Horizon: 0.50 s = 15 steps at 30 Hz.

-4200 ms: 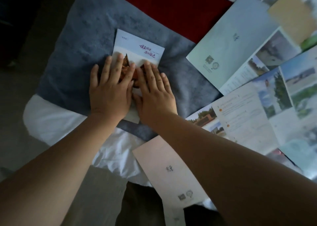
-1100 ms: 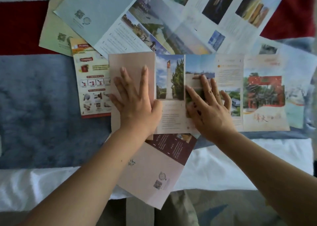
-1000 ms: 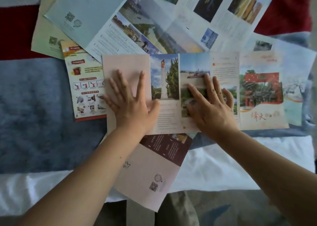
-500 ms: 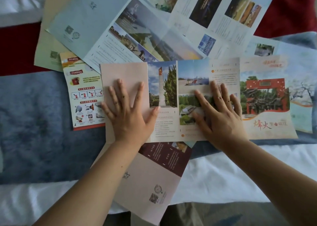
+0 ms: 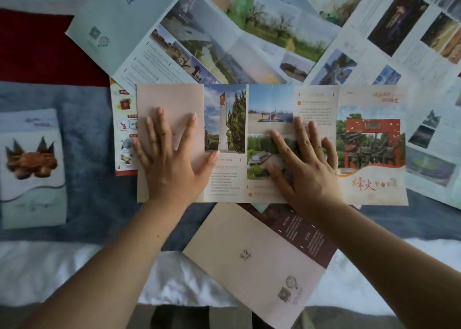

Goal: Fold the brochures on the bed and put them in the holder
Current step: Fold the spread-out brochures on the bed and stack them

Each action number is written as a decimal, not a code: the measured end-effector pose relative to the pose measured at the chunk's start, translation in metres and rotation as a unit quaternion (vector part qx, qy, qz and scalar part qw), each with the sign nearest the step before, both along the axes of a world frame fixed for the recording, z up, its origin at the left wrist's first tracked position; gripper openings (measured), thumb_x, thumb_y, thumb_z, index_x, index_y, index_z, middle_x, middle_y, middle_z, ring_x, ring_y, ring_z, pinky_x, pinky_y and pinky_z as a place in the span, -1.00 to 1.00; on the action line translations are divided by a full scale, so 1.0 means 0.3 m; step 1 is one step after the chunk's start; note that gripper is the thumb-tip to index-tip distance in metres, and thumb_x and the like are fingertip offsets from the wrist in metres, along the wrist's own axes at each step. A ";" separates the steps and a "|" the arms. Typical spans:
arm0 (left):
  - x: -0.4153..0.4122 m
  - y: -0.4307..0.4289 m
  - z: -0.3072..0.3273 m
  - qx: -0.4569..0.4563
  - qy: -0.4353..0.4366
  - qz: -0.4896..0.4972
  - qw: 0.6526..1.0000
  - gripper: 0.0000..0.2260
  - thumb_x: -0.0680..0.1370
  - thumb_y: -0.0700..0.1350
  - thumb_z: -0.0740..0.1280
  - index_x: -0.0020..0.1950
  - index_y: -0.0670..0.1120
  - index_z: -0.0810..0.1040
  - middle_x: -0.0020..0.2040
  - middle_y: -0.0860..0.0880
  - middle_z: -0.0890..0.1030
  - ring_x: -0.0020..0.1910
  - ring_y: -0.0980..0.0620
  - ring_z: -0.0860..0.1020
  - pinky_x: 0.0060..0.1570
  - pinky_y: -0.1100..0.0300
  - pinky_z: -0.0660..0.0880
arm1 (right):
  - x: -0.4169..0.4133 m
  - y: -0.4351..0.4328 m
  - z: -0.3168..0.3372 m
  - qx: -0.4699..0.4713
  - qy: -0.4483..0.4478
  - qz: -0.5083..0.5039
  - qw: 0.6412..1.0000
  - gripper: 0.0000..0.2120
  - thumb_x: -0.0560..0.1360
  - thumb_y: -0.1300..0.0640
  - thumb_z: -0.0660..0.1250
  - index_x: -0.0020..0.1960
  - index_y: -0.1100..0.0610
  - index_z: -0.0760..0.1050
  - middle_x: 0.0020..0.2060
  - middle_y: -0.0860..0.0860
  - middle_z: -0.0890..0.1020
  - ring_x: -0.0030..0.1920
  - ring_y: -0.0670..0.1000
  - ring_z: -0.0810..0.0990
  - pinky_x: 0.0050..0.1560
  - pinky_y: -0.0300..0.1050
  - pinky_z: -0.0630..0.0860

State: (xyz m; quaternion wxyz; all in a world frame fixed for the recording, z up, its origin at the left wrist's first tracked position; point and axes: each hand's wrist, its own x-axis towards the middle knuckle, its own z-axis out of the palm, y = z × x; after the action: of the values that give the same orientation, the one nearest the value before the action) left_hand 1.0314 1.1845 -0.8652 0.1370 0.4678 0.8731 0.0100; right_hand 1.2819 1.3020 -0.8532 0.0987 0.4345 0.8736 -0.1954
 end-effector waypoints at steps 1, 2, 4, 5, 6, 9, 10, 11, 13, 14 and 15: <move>-0.040 -0.029 0.001 0.005 0.007 0.015 1.000 -0.21 0.52 0.49 0.06 0.67 0.16 0.02 0.68 -0.22 -0.12 0.64 -0.31 -0.13 0.51 -0.44 -0.07 | -0.039 -0.012 -0.004 -0.002 0.006 0.013 1.000 -0.39 0.67 -0.37 -0.09 0.67 -0.25 -0.09 0.67 -0.01 -0.26 0.64 0.04 -0.34 0.63 0.14 -0.24; -0.078 -0.058 0.002 0.011 0.013 0.038 0.999 -0.18 0.50 0.51 0.08 0.67 0.17 0.04 0.68 -0.21 -0.11 0.64 -0.32 -0.10 0.51 -0.42 -0.02 | -0.075 -0.023 -0.009 -0.001 0.014 0.029 0.999 -0.39 0.67 -0.36 -0.08 0.67 -0.25 -0.10 0.67 0.00 -0.26 0.64 0.05 -0.33 0.63 0.13 -0.23; -0.141 -0.102 0.007 0.026 0.006 0.098 0.995 -0.12 0.45 0.56 0.13 0.66 0.18 0.02 0.68 -0.20 -0.10 0.64 -0.34 -0.08 0.48 -0.39 0.07 | -0.143 -0.034 -0.018 0.008 0.032 0.056 0.998 -0.39 0.67 -0.36 -0.07 0.67 -0.25 -0.11 0.67 0.01 -0.23 0.65 0.07 -0.30 0.62 0.11 -0.22; -0.164 -0.117 0.011 0.036 -0.001 0.121 0.992 -0.09 0.43 0.57 0.16 0.66 0.17 0.01 0.68 -0.19 -0.09 0.64 -0.33 -0.06 0.47 -0.38 0.12 | -0.170 -0.032 -0.022 0.013 0.038 0.059 0.997 -0.38 0.67 -0.36 -0.07 0.67 -0.25 -0.11 0.68 0.01 -0.21 0.65 0.08 -0.29 0.62 0.11 -0.22; -0.181 -0.128 0.013 0.047 -0.006 0.132 0.990 -0.08 0.43 0.57 0.18 0.66 0.16 0.01 0.68 -0.18 -0.08 0.64 -0.31 -0.03 0.45 -0.38 0.16 | -0.189 -0.026 -0.025 0.021 0.037 0.054 0.998 -0.37 0.67 -0.38 -0.07 0.67 -0.25 -0.12 0.68 0.01 -0.20 0.65 0.09 -0.30 0.63 0.14 -0.23; -0.198 -0.131 0.020 0.072 -0.021 0.129 0.989 -0.07 0.43 0.55 0.23 0.66 0.16 0.01 0.69 -0.15 -0.04 0.64 -0.28 0.01 0.45 -0.35 0.19 | -0.195 0.014 -0.030 0.051 0.013 0.013 0.999 -0.30 0.62 -0.44 -0.05 0.66 -0.25 -0.16 0.67 0.06 -0.22 0.64 0.12 -0.33 0.62 0.18 -0.29; -0.194 -0.125 0.022 0.076 -0.029 0.125 0.989 -0.07 0.43 0.54 0.24 0.66 0.16 0.02 0.69 -0.15 -0.03 0.64 -0.28 0.01 0.46 -0.35 0.18 | -0.184 0.026 -0.030 0.056 0.009 0.004 0.998 -0.29 0.61 -0.46 -0.05 0.66 -0.25 -0.16 0.67 0.08 -0.23 0.64 0.13 -0.32 0.62 0.18 -0.27; -0.185 -0.119 0.024 0.079 -0.036 0.121 0.989 -0.08 0.43 0.53 0.24 0.66 0.15 0.03 0.69 -0.15 -0.02 0.64 -0.29 0.01 0.47 -0.34 0.17 | -0.172 0.035 -0.031 0.057 0.009 0.002 0.998 -0.28 0.60 -0.46 -0.05 0.66 -0.25 -0.16 0.67 0.09 -0.22 0.65 0.13 -0.30 0.63 0.18 -0.24; -0.157 -0.103 0.027 0.084 -0.050 0.120 0.988 -0.09 0.43 0.51 0.26 0.65 0.12 0.11 0.68 -0.18 0.01 0.64 -0.32 0.00 0.49 -0.33 0.13 | -0.153 0.046 -0.033 0.056 0.015 0.011 0.998 -0.28 0.61 -0.46 -0.04 0.67 -0.25 -0.15 0.67 0.09 -0.20 0.66 0.14 -0.27 0.63 0.17 -0.20; -0.142 -0.094 0.030 0.088 -0.060 0.126 0.986 -0.10 0.43 0.50 0.27 0.65 0.10 0.15 0.68 -0.18 0.03 0.63 -0.34 -0.02 0.51 -0.33 0.10 | -0.147 0.049 -0.035 0.055 0.017 0.016 0.998 -0.29 0.61 -0.46 -0.04 0.66 -0.25 -0.15 0.68 0.08 -0.20 0.66 0.13 -0.26 0.64 0.16 -0.19; -0.129 -0.083 0.035 0.093 -0.070 0.137 0.984 -0.11 0.43 0.49 0.28 0.64 0.08 0.18 0.68 -0.19 0.04 0.63 -0.35 -0.03 0.52 -0.33 0.08 | -0.143 0.053 -0.037 0.055 0.018 0.020 0.998 -0.29 0.62 -0.45 -0.04 0.66 -0.25 -0.15 0.68 0.08 -0.19 0.66 0.13 -0.26 0.64 0.16 -0.18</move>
State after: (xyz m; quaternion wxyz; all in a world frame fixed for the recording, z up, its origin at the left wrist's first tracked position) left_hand 0.9928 1.1597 -0.8548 0.1513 0.3527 0.9123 0.1430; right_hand 1.2389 1.3179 -0.8642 0.0625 0.4179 0.8933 -0.1531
